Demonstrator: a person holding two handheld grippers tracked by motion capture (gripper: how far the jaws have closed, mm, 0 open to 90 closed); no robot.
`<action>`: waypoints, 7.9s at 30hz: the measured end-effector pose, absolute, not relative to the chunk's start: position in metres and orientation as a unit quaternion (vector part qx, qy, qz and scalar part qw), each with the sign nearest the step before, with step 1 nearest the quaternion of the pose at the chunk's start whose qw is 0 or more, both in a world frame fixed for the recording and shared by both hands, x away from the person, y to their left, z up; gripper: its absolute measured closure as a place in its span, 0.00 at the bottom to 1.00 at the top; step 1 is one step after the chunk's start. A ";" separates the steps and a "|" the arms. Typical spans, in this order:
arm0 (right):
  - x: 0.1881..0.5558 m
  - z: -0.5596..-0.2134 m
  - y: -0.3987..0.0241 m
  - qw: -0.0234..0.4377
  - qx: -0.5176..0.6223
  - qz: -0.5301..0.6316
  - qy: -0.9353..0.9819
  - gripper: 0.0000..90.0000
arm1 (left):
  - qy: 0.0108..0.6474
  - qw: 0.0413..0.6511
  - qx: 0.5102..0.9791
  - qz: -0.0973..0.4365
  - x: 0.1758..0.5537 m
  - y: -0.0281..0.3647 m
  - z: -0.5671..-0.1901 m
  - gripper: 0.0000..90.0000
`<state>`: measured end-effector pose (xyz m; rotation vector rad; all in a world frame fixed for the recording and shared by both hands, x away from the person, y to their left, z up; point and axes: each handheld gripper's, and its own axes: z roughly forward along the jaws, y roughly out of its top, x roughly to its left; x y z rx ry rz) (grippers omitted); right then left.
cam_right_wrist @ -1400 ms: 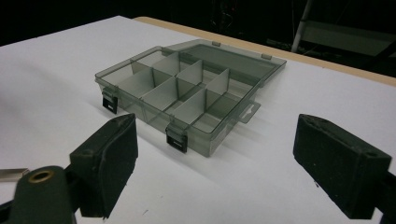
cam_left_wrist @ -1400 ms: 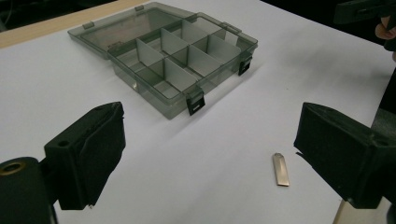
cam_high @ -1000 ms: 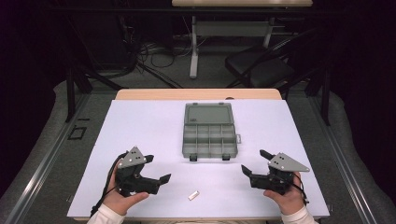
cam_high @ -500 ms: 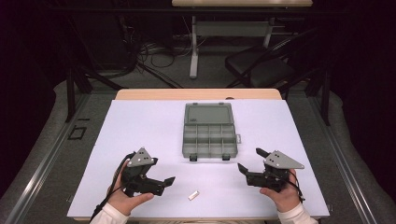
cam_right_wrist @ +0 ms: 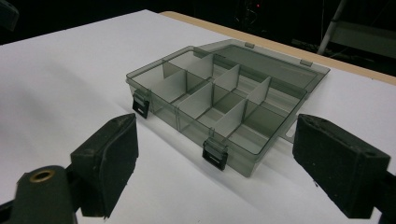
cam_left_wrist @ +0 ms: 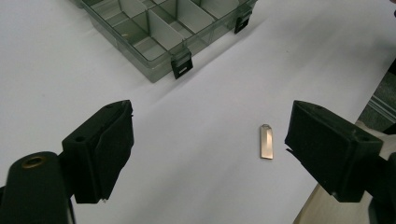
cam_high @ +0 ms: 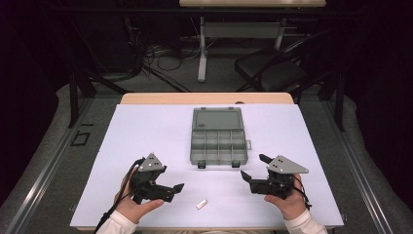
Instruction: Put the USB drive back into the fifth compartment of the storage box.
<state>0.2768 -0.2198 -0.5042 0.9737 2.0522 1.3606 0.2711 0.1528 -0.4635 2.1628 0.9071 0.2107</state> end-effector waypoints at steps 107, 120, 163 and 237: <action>0.278 -0.514 -0.210 0.230 0.320 0.480 0.784 0.16 | 0.347 0.245 0.905 0.028 0.263 0.060 -0.525 0.67; 0.278 -0.514 -0.210 0.231 0.318 0.479 0.785 0.17 | 0.341 0.231 0.911 0.025 0.262 0.056 -0.530 0.78; 0.278 -0.516 -0.208 0.228 0.315 0.475 0.789 0.17 | 0.320 0.201 0.925 0.045 0.260 0.047 -0.533 0.88; 0.282 -0.519 -0.210 0.217 0.319 0.473 0.792 0.17 | 0.336 0.227 0.914 0.029 0.326 0.064 -0.462 0.88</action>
